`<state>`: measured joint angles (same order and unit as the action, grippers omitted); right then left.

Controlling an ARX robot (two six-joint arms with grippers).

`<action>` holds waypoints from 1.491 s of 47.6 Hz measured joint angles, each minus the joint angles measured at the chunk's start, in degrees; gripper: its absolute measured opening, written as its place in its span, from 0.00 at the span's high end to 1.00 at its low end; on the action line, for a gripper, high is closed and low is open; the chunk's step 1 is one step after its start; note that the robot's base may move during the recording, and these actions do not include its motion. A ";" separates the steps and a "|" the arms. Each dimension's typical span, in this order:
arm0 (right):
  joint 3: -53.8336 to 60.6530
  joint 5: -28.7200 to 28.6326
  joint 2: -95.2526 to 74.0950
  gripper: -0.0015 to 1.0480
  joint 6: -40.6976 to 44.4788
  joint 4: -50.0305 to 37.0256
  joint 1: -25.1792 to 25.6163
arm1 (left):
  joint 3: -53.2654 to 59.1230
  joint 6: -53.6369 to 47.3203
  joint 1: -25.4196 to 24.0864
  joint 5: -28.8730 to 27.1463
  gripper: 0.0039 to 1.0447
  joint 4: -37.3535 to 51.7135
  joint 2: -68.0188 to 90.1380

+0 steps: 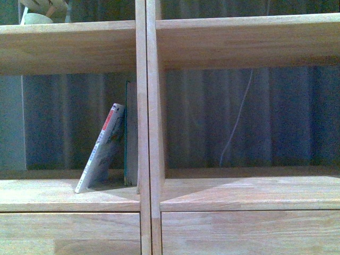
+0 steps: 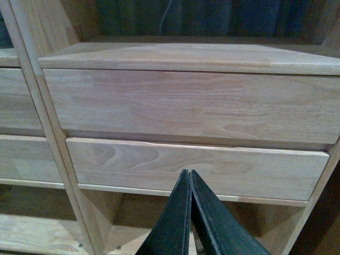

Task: Organize books on shelf

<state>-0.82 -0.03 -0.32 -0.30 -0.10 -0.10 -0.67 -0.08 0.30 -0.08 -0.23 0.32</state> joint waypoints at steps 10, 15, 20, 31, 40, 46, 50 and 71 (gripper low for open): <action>0.00 0.00 0.00 0.60 0.07 0.02 0.00 | 0.00 -0.04 0.00 0.00 0.57 0.00 0.00; 0.00 0.00 0.00 0.47 0.07 0.02 0.00 | 0.00 -0.04 0.00 0.00 0.42 0.00 0.00; 0.00 -0.02 0.00 0.32 0.07 0.00 0.00 | 0.00 -0.04 0.00 0.00 0.26 0.00 0.00; 0.00 0.00 0.00 0.06 0.07 0.02 0.00 | 0.00 -0.04 0.00 0.00 0.07 0.00 -0.02; 0.00 0.00 0.00 0.07 0.07 0.02 0.00 | 0.00 -0.07 0.00 0.00 0.07 0.00 -0.02; 0.00 0.00 0.00 0.07 0.07 0.00 0.00 | 0.00 -0.07 0.00 0.00 0.07 0.00 0.00; 0.00 0.00 0.00 0.07 0.07 0.02 0.00 | 0.00 -0.07 0.00 0.00 0.07 0.00 0.00; 0.00 0.00 0.00 0.07 0.07 0.02 0.00 | 0.00 -0.07 0.00 0.00 0.07 0.00 -0.02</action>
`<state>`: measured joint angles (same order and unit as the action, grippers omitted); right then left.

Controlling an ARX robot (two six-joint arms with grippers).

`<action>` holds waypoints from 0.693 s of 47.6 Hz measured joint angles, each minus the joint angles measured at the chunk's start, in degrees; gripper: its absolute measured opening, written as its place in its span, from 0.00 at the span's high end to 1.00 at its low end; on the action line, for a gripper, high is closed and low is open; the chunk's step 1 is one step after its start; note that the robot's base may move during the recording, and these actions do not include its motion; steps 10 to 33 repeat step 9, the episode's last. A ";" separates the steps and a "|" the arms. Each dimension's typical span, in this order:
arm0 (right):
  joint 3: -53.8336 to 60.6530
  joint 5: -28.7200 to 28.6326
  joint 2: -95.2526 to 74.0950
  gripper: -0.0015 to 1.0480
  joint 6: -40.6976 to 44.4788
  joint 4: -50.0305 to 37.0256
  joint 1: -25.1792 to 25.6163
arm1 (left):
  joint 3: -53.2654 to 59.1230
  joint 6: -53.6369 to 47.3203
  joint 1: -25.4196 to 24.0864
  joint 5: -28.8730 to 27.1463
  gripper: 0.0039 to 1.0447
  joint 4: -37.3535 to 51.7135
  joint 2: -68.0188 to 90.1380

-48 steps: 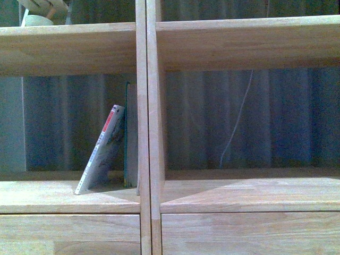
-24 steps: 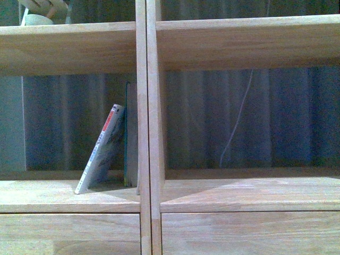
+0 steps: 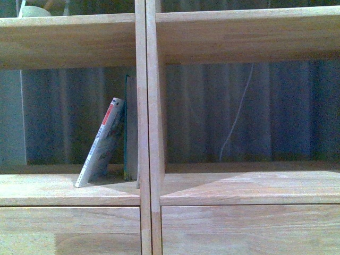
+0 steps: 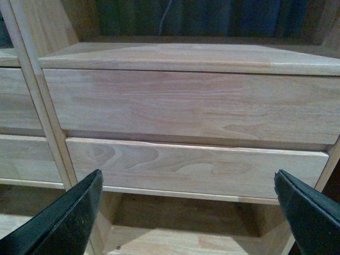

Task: Organize books on shelf

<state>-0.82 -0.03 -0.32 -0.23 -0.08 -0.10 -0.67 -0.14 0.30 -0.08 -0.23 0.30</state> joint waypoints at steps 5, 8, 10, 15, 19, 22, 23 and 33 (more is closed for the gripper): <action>0.00 0.00 0.00 0.07 0.00 -0.02 0.00 | 0.00 0.00 0.00 0.00 0.07 0.00 0.02; 0.00 0.00 0.00 0.07 0.00 0.00 0.00 | 0.00 0.02 0.00 0.00 0.07 0.00 0.02; 0.00 0.00 0.00 0.07 0.00 -0.02 0.00 | 0.00 0.00 0.00 0.00 0.07 0.00 0.02; 0.00 0.00 0.00 0.07 0.00 -0.02 0.00 | 0.00 0.00 0.00 0.00 0.07 0.00 0.02; 0.00 0.00 0.00 0.07 0.00 -0.02 0.00 | 0.00 0.00 0.00 0.00 0.07 0.00 0.02; 0.00 0.00 0.00 0.07 0.00 -0.02 0.00 | 0.00 0.00 0.00 0.00 0.07 0.00 0.02; 0.00 0.00 0.00 0.07 0.00 -0.02 0.00 | 0.00 0.00 0.00 0.00 0.07 0.00 0.02; 0.00 0.00 0.00 0.07 0.00 -0.02 0.00 | 0.00 0.00 0.00 0.00 0.07 0.00 0.02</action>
